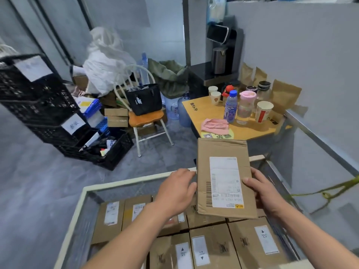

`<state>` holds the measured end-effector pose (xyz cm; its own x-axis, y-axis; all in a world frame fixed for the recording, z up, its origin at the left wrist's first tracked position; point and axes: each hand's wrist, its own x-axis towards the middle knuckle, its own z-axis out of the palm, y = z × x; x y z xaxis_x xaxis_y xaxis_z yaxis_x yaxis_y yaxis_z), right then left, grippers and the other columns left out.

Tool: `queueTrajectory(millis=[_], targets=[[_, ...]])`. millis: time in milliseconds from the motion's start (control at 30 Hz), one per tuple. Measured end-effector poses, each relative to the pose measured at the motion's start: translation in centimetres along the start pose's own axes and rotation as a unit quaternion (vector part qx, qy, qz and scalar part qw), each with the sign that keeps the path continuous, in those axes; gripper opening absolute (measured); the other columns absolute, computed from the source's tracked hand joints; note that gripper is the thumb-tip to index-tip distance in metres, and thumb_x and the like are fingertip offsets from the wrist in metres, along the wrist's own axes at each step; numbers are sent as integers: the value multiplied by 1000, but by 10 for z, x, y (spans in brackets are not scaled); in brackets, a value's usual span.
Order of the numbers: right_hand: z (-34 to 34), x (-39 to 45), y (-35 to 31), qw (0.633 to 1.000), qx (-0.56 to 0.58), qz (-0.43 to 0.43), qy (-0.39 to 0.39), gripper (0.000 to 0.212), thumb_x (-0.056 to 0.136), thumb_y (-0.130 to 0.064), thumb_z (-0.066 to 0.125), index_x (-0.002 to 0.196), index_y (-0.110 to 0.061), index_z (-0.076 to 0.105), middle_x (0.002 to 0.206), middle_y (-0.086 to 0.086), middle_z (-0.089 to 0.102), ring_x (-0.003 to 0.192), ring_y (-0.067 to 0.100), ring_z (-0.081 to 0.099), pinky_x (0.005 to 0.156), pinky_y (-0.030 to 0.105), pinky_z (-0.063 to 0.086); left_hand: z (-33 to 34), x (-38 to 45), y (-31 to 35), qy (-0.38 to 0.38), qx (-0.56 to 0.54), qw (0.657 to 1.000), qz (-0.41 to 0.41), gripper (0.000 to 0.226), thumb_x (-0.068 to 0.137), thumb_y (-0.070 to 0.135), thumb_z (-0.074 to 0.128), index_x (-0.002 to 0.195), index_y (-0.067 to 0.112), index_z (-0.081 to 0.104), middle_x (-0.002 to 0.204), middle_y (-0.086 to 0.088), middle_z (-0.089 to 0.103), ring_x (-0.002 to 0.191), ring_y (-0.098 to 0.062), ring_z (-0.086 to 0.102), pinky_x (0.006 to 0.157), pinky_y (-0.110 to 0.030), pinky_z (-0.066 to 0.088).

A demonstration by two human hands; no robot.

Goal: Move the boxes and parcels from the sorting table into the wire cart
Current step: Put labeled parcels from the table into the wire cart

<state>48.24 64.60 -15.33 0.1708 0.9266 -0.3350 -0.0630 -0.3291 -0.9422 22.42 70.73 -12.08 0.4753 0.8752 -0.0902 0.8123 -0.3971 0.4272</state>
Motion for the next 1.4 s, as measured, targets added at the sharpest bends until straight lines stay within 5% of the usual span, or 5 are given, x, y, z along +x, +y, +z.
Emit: queueTrajectory(millis=[67,367,767,1033,1400], targets=[[9,8,6,1000,-10,12,-15,76,61,-50,70,133,-35,52,79,-7,76,58,7,69,47,23,46,3,-1,-12,1,-10,1000,-5,39,104,29,41,142,22,51,140,3,52,130,-16,45,105,-34,40],[50,48,8,998,-25,49,-27,67,65,-51,72,128,-40,54,104,-2,78,97,27,74,80,51,58,5,10,-68,9,-40,999,-13,41,105,30,42,145,25,47,144,7,48,134,-13,41,109,-33,39],[90,86,31,997,-39,65,2,73,63,-52,75,132,-39,52,104,-2,78,93,26,75,66,40,58,14,35,-132,-32,-20,999,-4,41,103,32,44,143,25,48,143,5,49,132,-17,43,105,-38,43],[84,119,95,990,-36,135,-4,70,69,-44,73,135,-35,52,113,4,74,95,25,72,59,34,55,63,38,-155,-71,-1,995,-70,54,103,38,47,154,24,35,160,5,30,147,-16,24,117,-31,24],[54,187,208,974,-81,210,-26,53,84,-35,80,130,-40,56,109,5,76,99,26,73,75,45,57,171,60,-181,-143,60,976,-153,57,102,37,47,155,23,29,163,0,24,150,-24,18,116,-42,28]])
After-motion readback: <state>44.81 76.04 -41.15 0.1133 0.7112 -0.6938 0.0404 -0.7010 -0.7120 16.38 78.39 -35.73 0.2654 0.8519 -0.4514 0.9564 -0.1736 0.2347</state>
